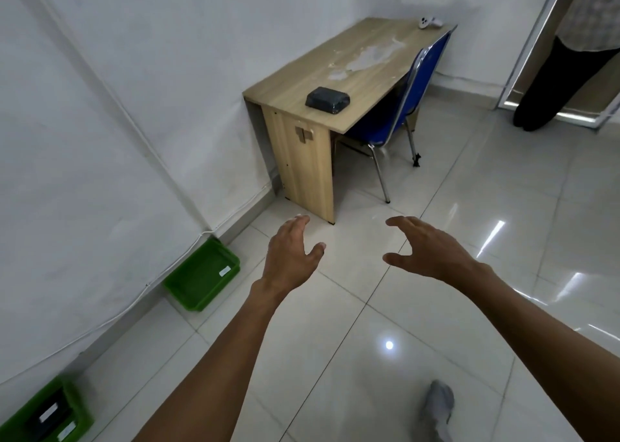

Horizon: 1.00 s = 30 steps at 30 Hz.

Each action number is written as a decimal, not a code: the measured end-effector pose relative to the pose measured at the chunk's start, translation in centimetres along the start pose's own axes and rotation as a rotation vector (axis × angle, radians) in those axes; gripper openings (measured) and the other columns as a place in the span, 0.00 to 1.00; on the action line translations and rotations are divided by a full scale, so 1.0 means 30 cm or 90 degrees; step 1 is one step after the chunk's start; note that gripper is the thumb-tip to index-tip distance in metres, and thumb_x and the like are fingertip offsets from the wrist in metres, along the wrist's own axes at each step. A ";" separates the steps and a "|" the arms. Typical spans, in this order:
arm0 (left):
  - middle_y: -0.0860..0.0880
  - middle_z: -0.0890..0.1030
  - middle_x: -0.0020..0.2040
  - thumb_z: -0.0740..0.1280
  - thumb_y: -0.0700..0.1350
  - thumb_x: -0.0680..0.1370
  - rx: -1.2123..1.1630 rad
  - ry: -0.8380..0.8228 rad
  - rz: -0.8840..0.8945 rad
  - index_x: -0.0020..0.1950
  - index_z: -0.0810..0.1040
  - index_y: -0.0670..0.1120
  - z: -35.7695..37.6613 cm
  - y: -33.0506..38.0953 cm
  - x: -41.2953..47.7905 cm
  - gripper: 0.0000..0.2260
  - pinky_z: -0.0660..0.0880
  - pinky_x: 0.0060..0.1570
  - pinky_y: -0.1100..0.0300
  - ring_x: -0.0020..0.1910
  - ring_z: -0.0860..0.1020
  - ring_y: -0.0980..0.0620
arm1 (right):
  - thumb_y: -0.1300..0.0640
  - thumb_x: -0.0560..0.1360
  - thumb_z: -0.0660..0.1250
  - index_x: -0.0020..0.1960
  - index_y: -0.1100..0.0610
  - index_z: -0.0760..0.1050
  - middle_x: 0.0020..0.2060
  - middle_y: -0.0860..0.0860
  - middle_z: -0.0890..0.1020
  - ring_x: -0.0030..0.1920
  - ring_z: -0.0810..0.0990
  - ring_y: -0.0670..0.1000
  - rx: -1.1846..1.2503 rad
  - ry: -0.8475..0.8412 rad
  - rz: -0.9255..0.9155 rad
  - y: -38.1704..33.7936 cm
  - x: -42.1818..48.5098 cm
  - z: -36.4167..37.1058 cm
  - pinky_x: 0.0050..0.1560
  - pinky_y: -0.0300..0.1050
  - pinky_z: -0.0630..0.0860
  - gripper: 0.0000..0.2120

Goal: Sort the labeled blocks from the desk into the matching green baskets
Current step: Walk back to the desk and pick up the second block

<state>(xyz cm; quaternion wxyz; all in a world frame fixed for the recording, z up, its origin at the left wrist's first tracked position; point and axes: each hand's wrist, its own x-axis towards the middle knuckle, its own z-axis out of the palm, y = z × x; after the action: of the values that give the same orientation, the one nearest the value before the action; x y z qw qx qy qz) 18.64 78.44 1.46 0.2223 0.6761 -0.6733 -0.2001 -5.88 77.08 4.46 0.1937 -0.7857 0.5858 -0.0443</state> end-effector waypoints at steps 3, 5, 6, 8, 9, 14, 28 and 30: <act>0.46 0.66 0.74 0.66 0.51 0.76 0.009 0.007 -0.025 0.73 0.63 0.46 0.084 0.077 0.166 0.27 0.61 0.72 0.50 0.74 0.62 0.48 | 0.44 0.73 0.68 0.73 0.52 0.60 0.71 0.52 0.69 0.65 0.73 0.53 -0.008 -0.002 -0.031 0.157 0.159 -0.071 0.61 0.51 0.73 0.34; 0.46 0.66 0.74 0.66 0.51 0.76 0.009 0.011 -0.049 0.73 0.63 0.46 0.145 0.147 0.263 0.28 0.62 0.72 0.49 0.74 0.62 0.47 | 0.45 0.73 0.68 0.73 0.52 0.60 0.72 0.52 0.68 0.68 0.72 0.54 -0.005 -0.003 -0.043 0.264 0.251 -0.136 0.63 0.52 0.72 0.33; 0.46 0.66 0.74 0.66 0.52 0.76 0.009 0.007 -0.064 0.73 0.63 0.46 0.174 0.186 0.306 0.28 0.62 0.72 0.49 0.74 0.62 0.47 | 0.45 0.73 0.68 0.73 0.52 0.59 0.72 0.52 0.68 0.68 0.71 0.54 -0.006 -0.013 -0.047 0.313 0.289 -0.171 0.64 0.52 0.71 0.33; 0.46 0.66 0.74 0.66 0.51 0.76 0.000 0.001 -0.090 0.73 0.62 0.46 0.222 0.254 0.384 0.28 0.62 0.72 0.49 0.74 0.62 0.47 | 0.44 0.73 0.68 0.73 0.52 0.59 0.72 0.52 0.68 0.68 0.71 0.54 -0.011 -0.039 -0.062 0.402 0.366 -0.224 0.64 0.52 0.70 0.33; 0.46 0.66 0.74 0.66 0.51 0.76 -0.002 0.003 -0.100 0.73 0.62 0.46 0.244 0.290 0.430 0.28 0.62 0.72 0.49 0.74 0.62 0.47 | 0.44 0.73 0.68 0.73 0.52 0.59 0.72 0.52 0.68 0.68 0.71 0.54 -0.018 -0.049 -0.072 0.450 0.412 -0.254 0.64 0.52 0.71 0.33; 0.46 0.66 0.74 0.66 0.52 0.76 -0.005 0.024 -0.144 0.73 0.62 0.45 0.326 0.412 0.625 0.28 0.61 0.72 0.50 0.74 0.62 0.48 | 0.44 0.73 0.68 0.73 0.52 0.59 0.72 0.51 0.67 0.69 0.70 0.54 -0.022 -0.068 -0.104 0.622 0.636 -0.371 0.65 0.52 0.70 0.33; 0.46 0.65 0.74 0.66 0.53 0.76 -0.059 0.027 -0.248 0.75 0.59 0.46 0.470 0.410 1.355 0.31 0.62 0.70 0.52 0.73 0.63 0.46 | 0.44 0.74 0.67 0.74 0.52 0.58 0.74 0.52 0.65 0.72 0.66 0.54 -0.018 -0.157 -0.146 0.828 1.394 -0.499 0.69 0.51 0.66 0.34; 0.45 0.64 0.75 0.66 0.53 0.76 -0.060 0.013 -0.252 0.75 0.58 0.46 0.471 0.405 1.473 0.31 0.62 0.70 0.52 0.73 0.64 0.45 | 0.45 0.74 0.67 0.74 0.52 0.57 0.74 0.52 0.65 0.71 0.67 0.54 -0.033 -0.177 -0.157 0.839 1.511 -0.518 0.69 0.51 0.66 0.34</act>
<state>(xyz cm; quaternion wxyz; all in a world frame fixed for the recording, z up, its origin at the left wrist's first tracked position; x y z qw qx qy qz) 1.18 33.90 -1.93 0.2171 0.7863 -0.5145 -0.2643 -19.19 24.65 2.69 0.2459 -0.8549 0.4532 0.0564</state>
